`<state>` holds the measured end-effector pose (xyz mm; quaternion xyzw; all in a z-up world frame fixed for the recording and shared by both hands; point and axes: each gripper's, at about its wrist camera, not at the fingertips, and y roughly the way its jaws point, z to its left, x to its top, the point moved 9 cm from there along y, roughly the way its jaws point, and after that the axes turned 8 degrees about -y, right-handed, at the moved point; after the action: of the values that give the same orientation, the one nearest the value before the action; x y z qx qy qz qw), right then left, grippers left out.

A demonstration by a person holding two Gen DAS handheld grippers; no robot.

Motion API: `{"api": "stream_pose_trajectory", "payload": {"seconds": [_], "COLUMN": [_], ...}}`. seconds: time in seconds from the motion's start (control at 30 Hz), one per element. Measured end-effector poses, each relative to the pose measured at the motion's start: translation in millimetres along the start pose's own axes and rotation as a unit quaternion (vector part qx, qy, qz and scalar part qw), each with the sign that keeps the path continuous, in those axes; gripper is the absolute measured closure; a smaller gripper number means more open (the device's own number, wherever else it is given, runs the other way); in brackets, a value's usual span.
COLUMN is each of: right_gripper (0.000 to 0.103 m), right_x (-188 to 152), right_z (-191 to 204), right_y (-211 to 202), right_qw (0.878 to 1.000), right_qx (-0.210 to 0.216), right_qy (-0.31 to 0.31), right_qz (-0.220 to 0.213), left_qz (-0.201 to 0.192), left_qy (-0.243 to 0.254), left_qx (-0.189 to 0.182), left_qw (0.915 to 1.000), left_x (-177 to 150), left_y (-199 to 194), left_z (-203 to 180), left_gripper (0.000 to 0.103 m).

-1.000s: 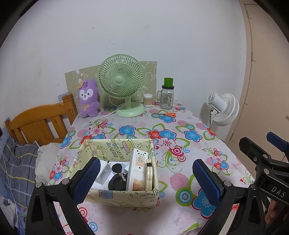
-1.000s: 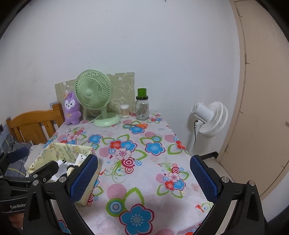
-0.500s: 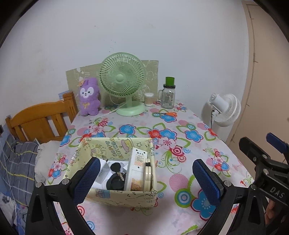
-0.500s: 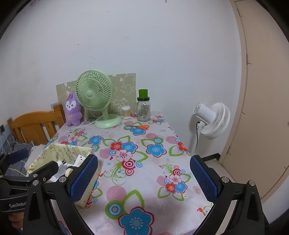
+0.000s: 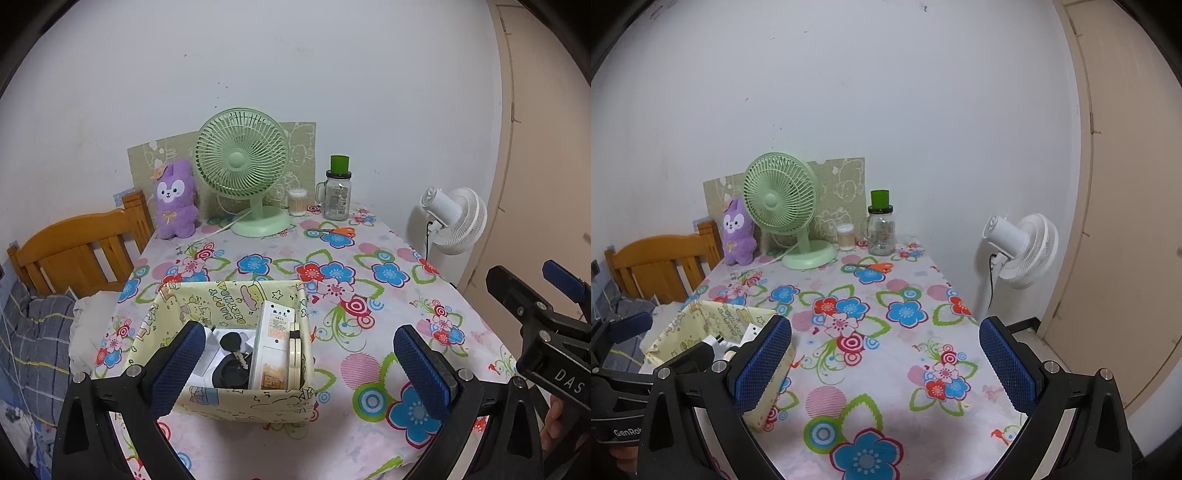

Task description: Organize rigid objects

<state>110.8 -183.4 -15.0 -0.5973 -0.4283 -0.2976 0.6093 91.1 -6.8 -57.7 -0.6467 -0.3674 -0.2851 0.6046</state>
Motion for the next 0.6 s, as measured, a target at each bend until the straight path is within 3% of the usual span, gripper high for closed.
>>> {"api": "stream_pose_trajectory", "payload": {"seconds": [0.6], "right_gripper": [0.000], "right_x": [-3.9], "right_z": [1.1], "right_y": [-1.8], "right_qw": [1.000], "right_qx": [-0.017], "right_qy": [-0.007], "right_qz": [0.010], "left_qz": [0.007], "left_qy": [-0.001], "left_qx": [-0.012], "left_qw": [0.9999], "left_x": [-1.9], "left_y": [1.6], "left_z": [2.4], "left_gripper": [0.000]}}
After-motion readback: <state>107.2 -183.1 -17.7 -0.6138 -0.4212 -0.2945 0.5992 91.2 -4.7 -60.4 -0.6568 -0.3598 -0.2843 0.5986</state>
